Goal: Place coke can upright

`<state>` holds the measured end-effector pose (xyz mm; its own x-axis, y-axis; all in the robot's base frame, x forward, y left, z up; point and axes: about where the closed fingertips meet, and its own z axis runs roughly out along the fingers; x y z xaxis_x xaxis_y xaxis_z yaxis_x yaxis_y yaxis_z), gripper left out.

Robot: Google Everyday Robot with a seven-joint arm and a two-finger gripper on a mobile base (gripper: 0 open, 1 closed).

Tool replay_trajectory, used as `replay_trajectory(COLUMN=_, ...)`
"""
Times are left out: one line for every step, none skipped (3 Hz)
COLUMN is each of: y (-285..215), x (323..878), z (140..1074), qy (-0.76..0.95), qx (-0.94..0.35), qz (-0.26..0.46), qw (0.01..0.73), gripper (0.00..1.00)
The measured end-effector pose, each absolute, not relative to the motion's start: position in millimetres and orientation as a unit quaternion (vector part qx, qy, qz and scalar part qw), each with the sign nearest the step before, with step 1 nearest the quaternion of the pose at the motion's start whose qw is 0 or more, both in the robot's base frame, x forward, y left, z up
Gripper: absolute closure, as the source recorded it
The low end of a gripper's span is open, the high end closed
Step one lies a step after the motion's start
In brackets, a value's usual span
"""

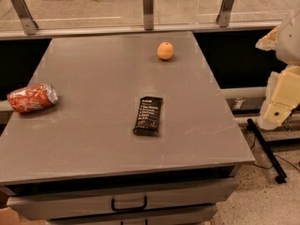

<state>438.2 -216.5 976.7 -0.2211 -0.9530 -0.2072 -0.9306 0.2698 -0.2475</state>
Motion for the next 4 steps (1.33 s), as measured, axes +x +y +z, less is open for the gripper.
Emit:
replay_trajectory(y=-216, x=439, z=977, qy=0.78, qx=-0.603, qz=-0.036, qw=0.161, gripper=0.0)
replay_trajectory(y=-182, x=466, z=980, qy=0.759, qx=-0.625, qz=-0.036, qw=0.181, gripper=0.0)
replay_trajectory(y=-118, x=504, z=983, qy=0.723, qx=-0.656, qz=-0.031, qw=0.215, gripper=0.0)
replay_trajectory(y=-46, x=534, z=988, qy=0.687, qx=-0.682, qz=-0.017, qw=0.251, gripper=0.0)
